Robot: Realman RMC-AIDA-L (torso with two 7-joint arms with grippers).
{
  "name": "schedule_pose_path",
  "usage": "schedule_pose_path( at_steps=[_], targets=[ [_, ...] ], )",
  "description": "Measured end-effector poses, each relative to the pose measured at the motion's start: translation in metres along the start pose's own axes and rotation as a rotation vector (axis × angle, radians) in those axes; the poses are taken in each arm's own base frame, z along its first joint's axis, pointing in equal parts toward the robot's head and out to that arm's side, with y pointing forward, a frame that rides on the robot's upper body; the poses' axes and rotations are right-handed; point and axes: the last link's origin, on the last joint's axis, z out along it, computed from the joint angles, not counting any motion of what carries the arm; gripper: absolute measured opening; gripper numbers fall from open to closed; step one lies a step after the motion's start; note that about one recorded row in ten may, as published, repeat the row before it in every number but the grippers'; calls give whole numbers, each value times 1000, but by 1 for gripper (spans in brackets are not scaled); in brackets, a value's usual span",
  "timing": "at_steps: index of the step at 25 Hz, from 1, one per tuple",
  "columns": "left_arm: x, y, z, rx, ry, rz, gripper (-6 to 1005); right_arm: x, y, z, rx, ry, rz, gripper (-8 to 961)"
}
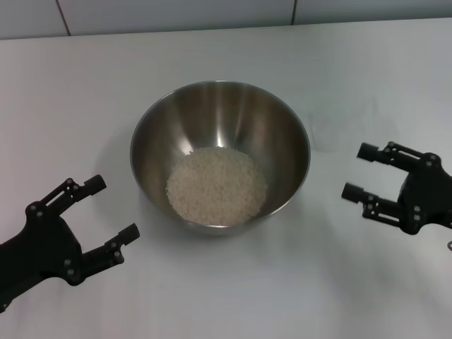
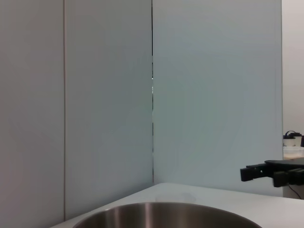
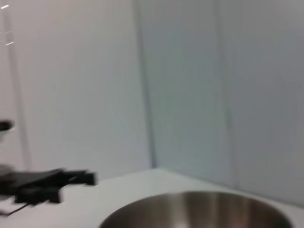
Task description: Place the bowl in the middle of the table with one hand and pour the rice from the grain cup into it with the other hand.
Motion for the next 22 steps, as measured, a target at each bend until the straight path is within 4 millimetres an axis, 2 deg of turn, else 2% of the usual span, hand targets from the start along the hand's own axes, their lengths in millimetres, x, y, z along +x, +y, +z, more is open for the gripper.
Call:
schedule_pose_path(
  at_steps=[3, 8, 22],
  targets=[
    [0, -2, 2, -6, -7, 1, 871, -6, -6, 3, -81, 66, -2, 716],
    [-1, -7, 10, -37, -37, -27, 871, -10, -9, 1, -117, 103, -2, 716],
    [2, -11, 16, -94, -63, -33, 871, -10, -9, -2, -117, 107, -7, 716]
  ],
)
